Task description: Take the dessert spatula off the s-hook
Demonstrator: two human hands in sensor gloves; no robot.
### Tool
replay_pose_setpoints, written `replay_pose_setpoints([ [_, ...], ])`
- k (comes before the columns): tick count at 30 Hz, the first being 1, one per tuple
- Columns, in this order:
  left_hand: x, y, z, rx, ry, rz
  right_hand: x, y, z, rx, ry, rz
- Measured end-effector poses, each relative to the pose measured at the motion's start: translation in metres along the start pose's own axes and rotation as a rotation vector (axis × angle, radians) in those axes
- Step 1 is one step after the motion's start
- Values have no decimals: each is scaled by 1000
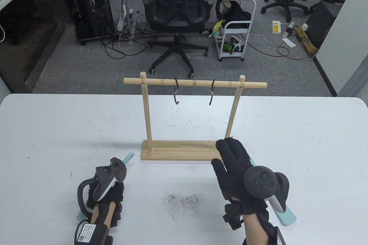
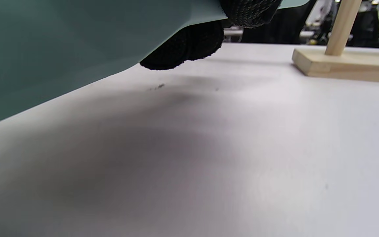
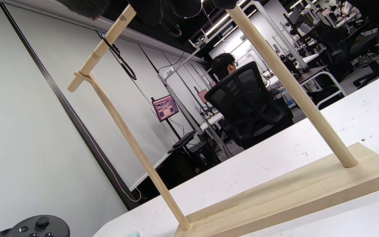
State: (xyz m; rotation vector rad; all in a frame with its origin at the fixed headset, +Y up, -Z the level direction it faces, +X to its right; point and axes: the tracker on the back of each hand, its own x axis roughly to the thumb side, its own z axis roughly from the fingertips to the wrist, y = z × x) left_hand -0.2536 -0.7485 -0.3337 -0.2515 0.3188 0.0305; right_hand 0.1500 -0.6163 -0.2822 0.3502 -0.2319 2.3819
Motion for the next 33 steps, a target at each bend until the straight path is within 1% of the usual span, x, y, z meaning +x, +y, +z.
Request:
replay_pose_setpoints([
  [2,-1,-6,-2,-24,8,8,0,0,0,1,1,1],
  [6,-1,-12,-4,-24,-4,-23,0,1,-1,3,2,5],
  [11,1,-19,-7,-23,15,-44,-1,0,-1,3,8,-1],
  [15,8,-22,-7,-22,18,-156,-1,-1,-1,3,9,-5],
  [17,12,-24,-7,-19,24,-185,-1,0,-1,7,9,-3],
  [22,18,-25,-10,-26,61,-277,-1,1,-2,10,9,1],
  [25,18,-26,-13,-29,84,-304,-1,1,-2,12,12,0],
  [28,17,-27,-16,-55,100,-308,-2,1,-2,14,16,0],
  [33,16,-26,-16,-48,102,-299,-2,1,-3,16,20,2],
])
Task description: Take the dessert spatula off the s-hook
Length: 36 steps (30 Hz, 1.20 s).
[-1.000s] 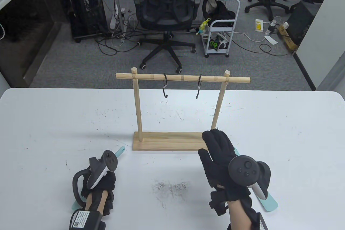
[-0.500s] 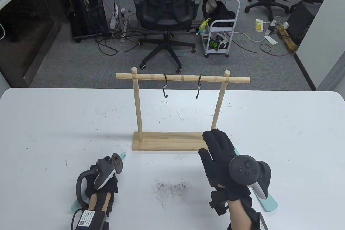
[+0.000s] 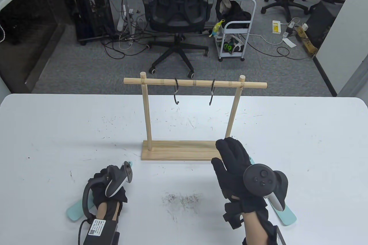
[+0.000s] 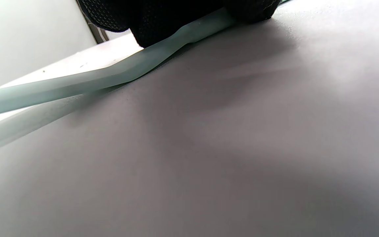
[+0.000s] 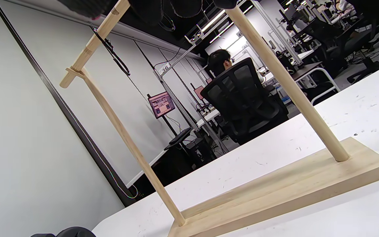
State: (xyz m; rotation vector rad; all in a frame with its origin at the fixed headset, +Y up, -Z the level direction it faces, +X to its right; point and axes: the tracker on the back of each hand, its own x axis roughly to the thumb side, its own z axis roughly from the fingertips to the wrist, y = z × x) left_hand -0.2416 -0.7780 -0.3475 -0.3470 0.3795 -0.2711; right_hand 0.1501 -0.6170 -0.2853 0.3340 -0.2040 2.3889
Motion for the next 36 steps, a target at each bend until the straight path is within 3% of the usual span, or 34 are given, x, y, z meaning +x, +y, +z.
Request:
replay_pose_setpoints([
  [8,0,0,0,4,9,-2,0,0,0,3,1,1],
  [13,-2,12,9,37,-2,91,0,1,-1,5,3,1],
  [23,7,74,56,266,-151,385,0,1,-1,4,5,9],
  [29,20,103,89,426,-257,448,0,1,-1,3,2,9],
  [36,34,129,116,517,-380,554,0,4,-2,7,7,25],
])
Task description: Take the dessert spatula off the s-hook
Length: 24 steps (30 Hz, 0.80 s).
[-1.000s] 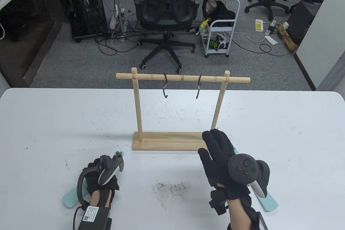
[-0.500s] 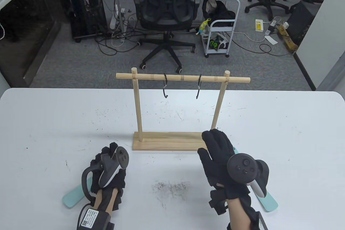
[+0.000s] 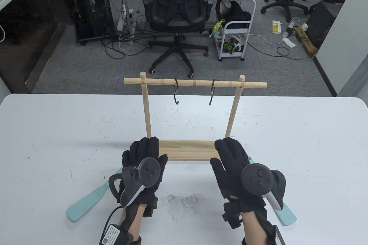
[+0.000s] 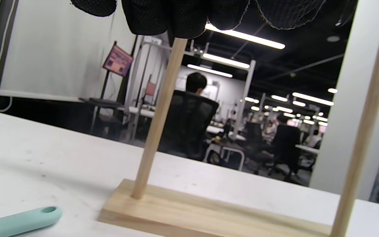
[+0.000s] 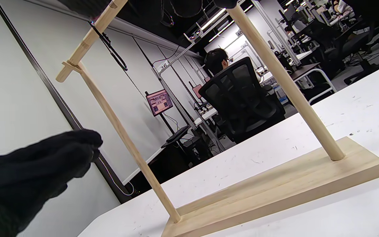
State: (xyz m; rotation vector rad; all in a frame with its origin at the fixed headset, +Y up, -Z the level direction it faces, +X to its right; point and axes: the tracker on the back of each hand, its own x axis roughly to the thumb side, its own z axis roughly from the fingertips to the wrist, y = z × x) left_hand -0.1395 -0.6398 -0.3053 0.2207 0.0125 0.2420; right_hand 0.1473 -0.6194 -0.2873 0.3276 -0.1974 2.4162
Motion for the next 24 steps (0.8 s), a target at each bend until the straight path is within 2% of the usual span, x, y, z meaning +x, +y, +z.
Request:
replay_pose_setpoints([
  [6,10,3,8,57,-79,55,1,1,0,-5,2,14],
  [13,0,11,13,116,-110,59,3,3,1,-12,3,45],
  [24,-8,15,13,103,-117,75,3,13,-2,-4,30,118],
])
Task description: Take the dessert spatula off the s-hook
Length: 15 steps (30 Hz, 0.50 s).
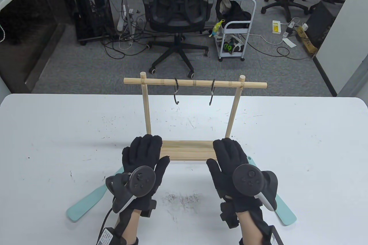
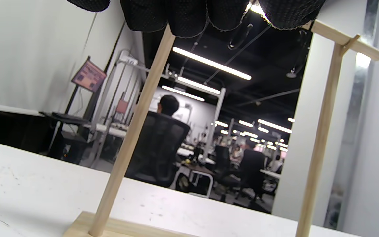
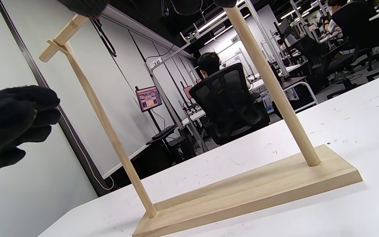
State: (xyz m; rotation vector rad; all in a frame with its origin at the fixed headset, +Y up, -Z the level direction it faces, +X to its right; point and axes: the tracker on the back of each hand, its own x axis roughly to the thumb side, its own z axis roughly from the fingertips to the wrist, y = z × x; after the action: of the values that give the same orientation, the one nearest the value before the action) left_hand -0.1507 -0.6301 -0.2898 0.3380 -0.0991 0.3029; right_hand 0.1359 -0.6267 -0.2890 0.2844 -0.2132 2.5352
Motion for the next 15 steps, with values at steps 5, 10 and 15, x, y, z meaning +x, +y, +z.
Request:
replay_pose_setpoints([
  [5,-3,1,0,-4,6,9,1,0,1,-3,-8,-1],
  [10,-7,3,0,-4,20,19,1,0,1,1,-13,-5],
  [15,-9,4,0,-6,32,27,0,1,-1,8,-6,-7],
])
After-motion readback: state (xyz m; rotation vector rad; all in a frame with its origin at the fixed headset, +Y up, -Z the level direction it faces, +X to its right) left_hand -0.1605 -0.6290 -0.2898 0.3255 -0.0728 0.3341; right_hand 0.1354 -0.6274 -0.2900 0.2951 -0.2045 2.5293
